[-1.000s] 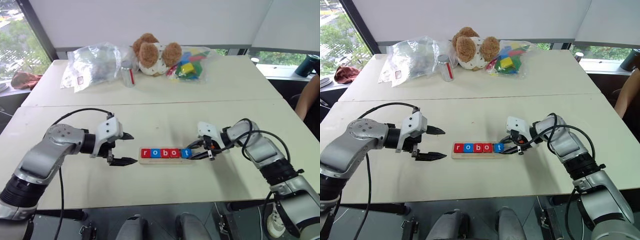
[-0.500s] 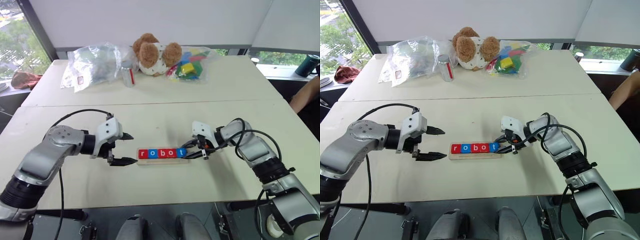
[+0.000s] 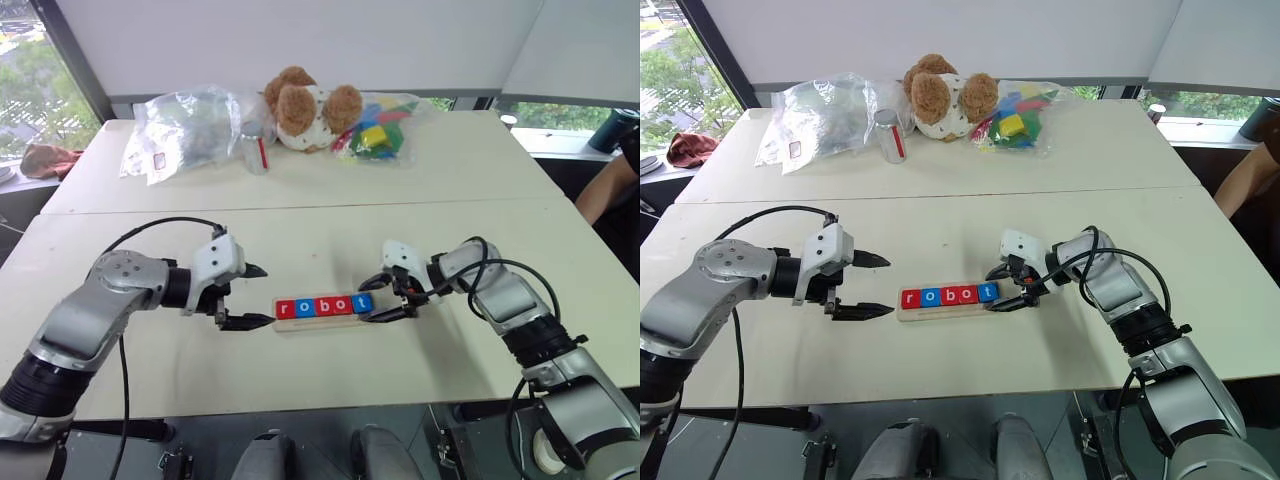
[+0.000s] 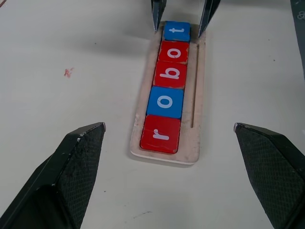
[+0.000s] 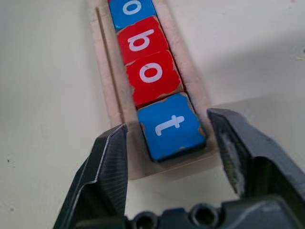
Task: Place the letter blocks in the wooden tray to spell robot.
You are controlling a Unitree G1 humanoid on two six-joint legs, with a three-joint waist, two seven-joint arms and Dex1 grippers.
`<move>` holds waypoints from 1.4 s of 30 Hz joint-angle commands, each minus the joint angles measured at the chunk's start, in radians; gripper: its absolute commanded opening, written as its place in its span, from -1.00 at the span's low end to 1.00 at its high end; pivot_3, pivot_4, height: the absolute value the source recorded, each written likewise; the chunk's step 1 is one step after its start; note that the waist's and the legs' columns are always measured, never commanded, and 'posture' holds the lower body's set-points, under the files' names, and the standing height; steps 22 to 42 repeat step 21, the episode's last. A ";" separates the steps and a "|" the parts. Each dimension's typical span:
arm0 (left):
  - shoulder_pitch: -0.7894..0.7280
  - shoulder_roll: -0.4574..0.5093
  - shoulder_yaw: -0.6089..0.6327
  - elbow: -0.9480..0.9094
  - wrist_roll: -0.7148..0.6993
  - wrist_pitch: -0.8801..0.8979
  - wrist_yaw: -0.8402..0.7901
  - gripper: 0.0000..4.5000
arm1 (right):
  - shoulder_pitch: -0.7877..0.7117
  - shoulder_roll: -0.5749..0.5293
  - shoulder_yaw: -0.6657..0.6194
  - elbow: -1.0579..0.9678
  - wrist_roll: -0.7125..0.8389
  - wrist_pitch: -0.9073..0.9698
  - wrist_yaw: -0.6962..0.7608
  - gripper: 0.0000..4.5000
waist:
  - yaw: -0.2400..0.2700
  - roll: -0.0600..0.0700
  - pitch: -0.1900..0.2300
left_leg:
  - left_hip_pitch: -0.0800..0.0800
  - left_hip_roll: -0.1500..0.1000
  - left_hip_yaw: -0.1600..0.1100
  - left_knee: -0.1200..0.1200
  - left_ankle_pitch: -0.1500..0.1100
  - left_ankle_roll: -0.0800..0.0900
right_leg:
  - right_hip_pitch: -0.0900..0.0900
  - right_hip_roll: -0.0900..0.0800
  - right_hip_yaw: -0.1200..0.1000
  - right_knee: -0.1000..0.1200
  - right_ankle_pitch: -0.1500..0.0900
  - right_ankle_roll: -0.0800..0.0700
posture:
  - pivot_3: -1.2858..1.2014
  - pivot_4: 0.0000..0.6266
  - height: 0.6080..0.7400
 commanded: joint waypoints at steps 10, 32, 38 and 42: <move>0.042 -0.004 0.092 -0.052 -0.060 0.044 0.023 1.00 | 0.074 -0.141 -0.198 -0.218 0.105 0.134 -0.062 0.33 | 0.003 0.000 0.000 | -0.001 0.000 0.000 0.000 0.000 0.000 | 0.000 -0.001 0.000 0.000 0.000 0.000 | 0.03 -0.52 1.00; 0.396 0.053 0.382 0.035 -0.107 0.062 0.036 1.00 | 0.576 -0.249 -0.558 -0.623 0.355 0.535 -0.225 0.33 | 0.003 0.001 0.000 | 0.000 0.001 -0.001 -0.002 -0.001 0.001 | 0.001 -0.002 0.000 -0.001 0.000 0.000 | 0.03 -0.52 1.00; 0.396 0.053 0.382 0.035 -0.107 0.062 0.036 1.00 | 0.576 -0.249 -0.558 -0.623 0.355 0.535 -0.225 0.33 | 0.003 0.001 0.000 | 0.000 0.001 -0.001 -0.002 -0.001 0.001 | 0.001 -0.002 0.000 -0.001 0.000 0.000 | 0.03 -0.52 1.00; 0.396 0.053 0.382 0.035 -0.107 0.062 0.036 1.00 | 0.576 -0.249 -0.558 -0.623 0.355 0.535 -0.225 0.33 | 0.003 0.001 0.000 | 0.000 0.001 -0.001 -0.002 -0.001 0.001 | 0.001 -0.002 0.000 -0.001 0.000 0.000 | 0.03 -0.52 1.00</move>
